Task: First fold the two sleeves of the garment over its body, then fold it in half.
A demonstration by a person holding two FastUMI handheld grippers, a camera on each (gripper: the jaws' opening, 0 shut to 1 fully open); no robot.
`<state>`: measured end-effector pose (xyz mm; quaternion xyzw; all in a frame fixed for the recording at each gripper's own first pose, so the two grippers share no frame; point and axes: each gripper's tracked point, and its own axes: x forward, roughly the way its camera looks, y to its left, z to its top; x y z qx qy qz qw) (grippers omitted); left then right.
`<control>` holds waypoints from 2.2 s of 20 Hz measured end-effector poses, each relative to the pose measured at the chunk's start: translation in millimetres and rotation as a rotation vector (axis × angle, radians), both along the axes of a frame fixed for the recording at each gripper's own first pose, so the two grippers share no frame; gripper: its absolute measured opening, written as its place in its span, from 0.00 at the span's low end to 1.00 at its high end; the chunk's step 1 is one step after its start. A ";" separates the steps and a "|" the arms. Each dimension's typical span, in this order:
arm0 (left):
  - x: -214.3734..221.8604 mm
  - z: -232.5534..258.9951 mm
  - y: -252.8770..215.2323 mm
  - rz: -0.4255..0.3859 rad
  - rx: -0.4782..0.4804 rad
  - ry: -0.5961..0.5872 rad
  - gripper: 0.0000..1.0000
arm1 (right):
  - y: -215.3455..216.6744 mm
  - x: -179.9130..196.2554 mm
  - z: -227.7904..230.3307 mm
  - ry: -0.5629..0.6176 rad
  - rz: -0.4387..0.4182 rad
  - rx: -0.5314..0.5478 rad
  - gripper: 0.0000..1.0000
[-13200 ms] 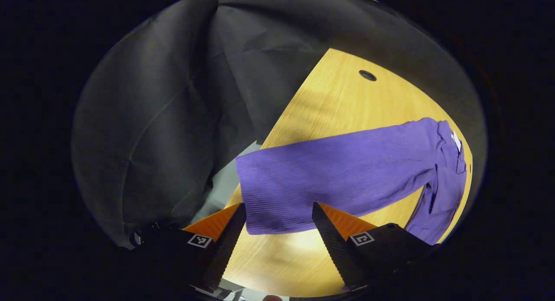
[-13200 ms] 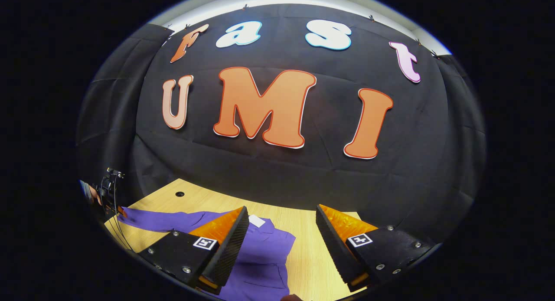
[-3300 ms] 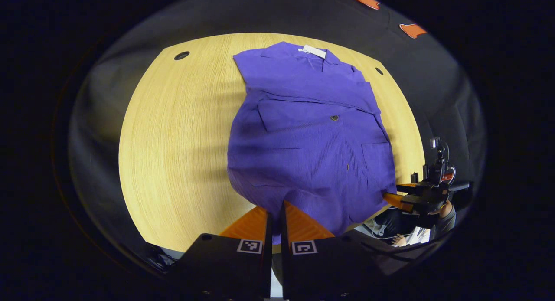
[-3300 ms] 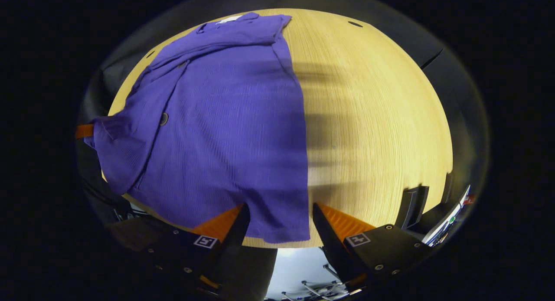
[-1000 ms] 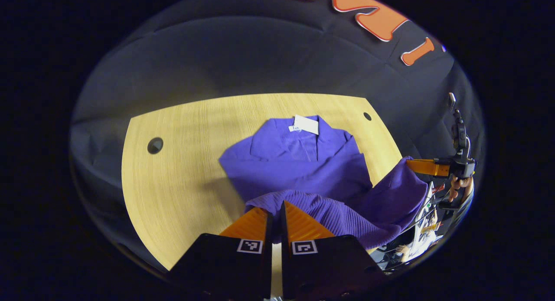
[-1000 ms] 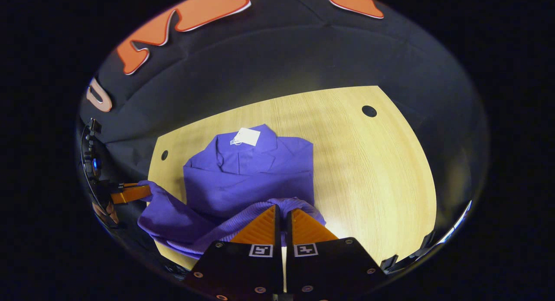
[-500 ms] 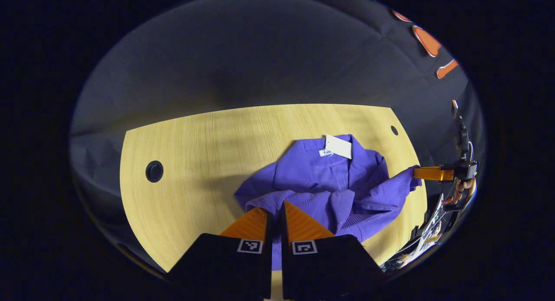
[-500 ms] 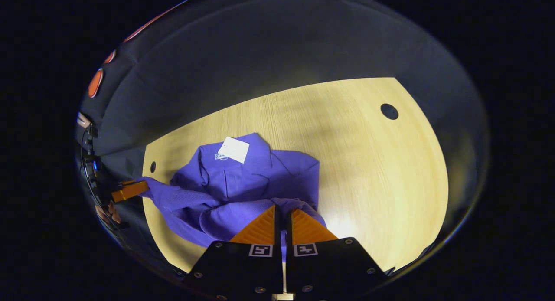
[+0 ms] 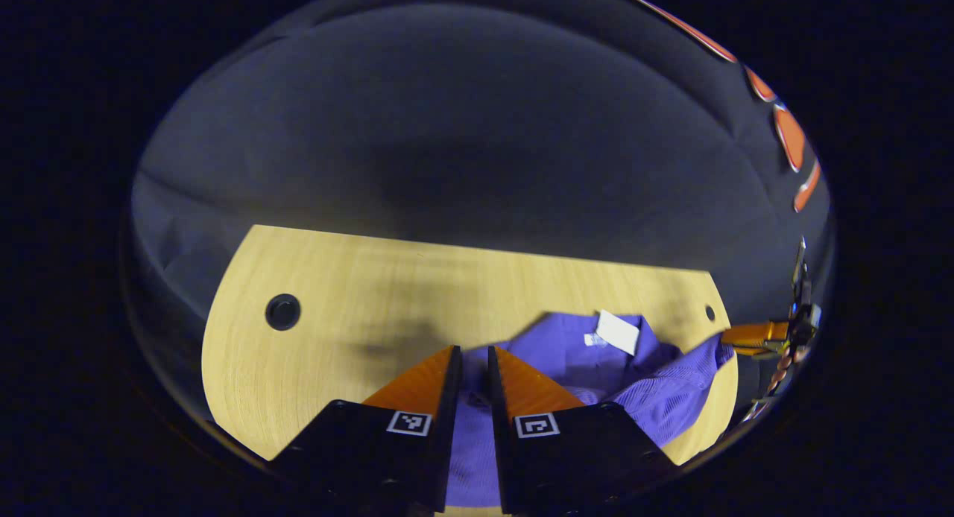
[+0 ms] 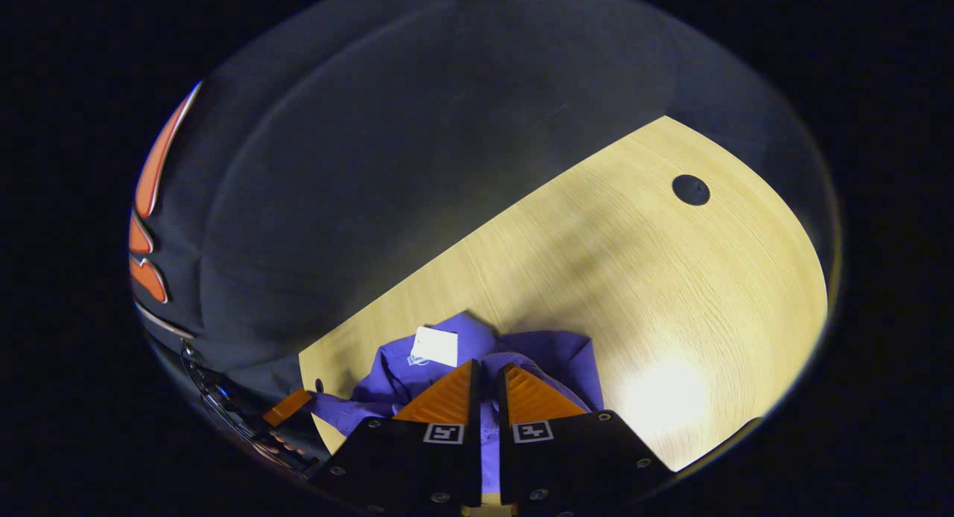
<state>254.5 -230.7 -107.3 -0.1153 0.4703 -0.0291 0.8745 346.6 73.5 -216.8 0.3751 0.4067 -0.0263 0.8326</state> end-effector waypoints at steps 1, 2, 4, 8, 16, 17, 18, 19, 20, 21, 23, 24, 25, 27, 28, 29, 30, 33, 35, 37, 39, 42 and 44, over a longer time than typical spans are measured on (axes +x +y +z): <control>0.0 0.1 9.4 0.031 0.008 0.003 0.28 | -5.4 -4.7 -3.0 0.011 -0.004 -0.012 0.17; -2.3 3.4 11.8 0.038 0.003 -0.002 0.28 | -6.9 -9.4 -5.4 0.016 0.003 -0.023 0.22; -11.9 11.6 11.5 0.041 0.013 0.000 0.28 | -12.1 -14.7 -6.8 0.005 0.014 -0.075 0.39; -27.6 41.7 -3.3 -0.004 0.023 -0.095 0.47 | -14.9 -25.9 18.2 -0.072 0.041 -0.097 0.86; -120.1 160.4 -33.9 -0.031 0.061 -0.311 0.93 | -25.0 -98.6 110.8 -0.359 0.111 -0.322 0.98; -134.7 176.2 -37.6 -0.026 0.067 -0.336 0.89 | -23.7 -112.4 125.2 -0.406 0.121 -0.351 0.97; -147.3 191.7 -42.2 -0.022 0.072 -0.372 0.88 | -22.9 -125.7 138.7 -0.450 0.130 -0.378 0.97; -162.8 208.0 -46.8 -0.016 0.080 -0.401 0.93 | -23.9 -140.2 149.9 -0.488 0.141 -0.403 0.97; -176.0 223.2 -51.3 -0.010 0.092 -0.434 0.88 | -27.5 -155.7 160.7 -0.514 0.150 -0.422 0.97; -189.4 235.8 -58.6 -0.008 0.101 -0.460 0.88 | -30.6 -172.8 172.6 -0.540 0.154 -0.432 0.97; -213.0 265.0 -69.2 0.001 0.107 -0.519 0.88 | -35.0 -194.8 186.3 -0.598 0.144 -0.430 0.97; -226.3 279.4 -74.3 0.004 0.107 -0.544 0.88 | -37.5 -205.6 194.2 -0.627 0.135 -0.440 0.97; -239.1 292.0 -77.6 0.008 0.113 -0.573 0.88 | -41.3 -220.9 203.5 -0.658 0.131 -0.459 0.97; -261.2 316.0 -86.9 0.010 0.132 -0.634 0.88 | -47.5 -246.9 220.0 -0.723 0.126 -0.497 0.97; -273.9 323.4 -91.7 0.009 0.146 -0.656 0.88 | -48.7 -260.6 227.4 -0.749 0.126 -0.522 0.97; -284.5 330.7 -93.9 0.020 0.159 -0.684 0.88 | -48.7 -271.7 234.1 -0.782 0.135 -0.545 0.97; -295.4 340.8 -102.0 0.014 0.153 -0.719 0.88 | -49.9 -284.0 240.6 -0.807 0.139 -0.576 0.97; -325.0 366.6 -114.7 0.027 0.164 -0.793 0.88 | -47.1 -320.2 263.4 -0.909 0.163 -0.651 0.97; -342.3 379.6 -120.8 0.027 0.189 -0.812 0.83 | -44.9 -340.1 274.1 -0.955 0.182 -0.701 1.00; -355.0 391.9 -129.6 0.021 0.180 -0.828 0.88 | -43.7 -355.8 284.3 -0.990 0.186 -0.733 0.97; -363.6 404.5 -134.9 0.015 0.171 -0.850 0.84 | -44.2 -368.9 290.8 -1.005 0.177 -0.745 0.96; -369.8 422.7 -143.1 -0.011 0.158 -0.907 0.84 | -53.4 -383.3 302.1 -1.008 0.137 -0.757 0.97; -373.6 431.4 -146.4 -0.030 0.156 -0.918 0.87 | -60.5 -388.4 310.1 -1.007 0.094 -0.777 0.96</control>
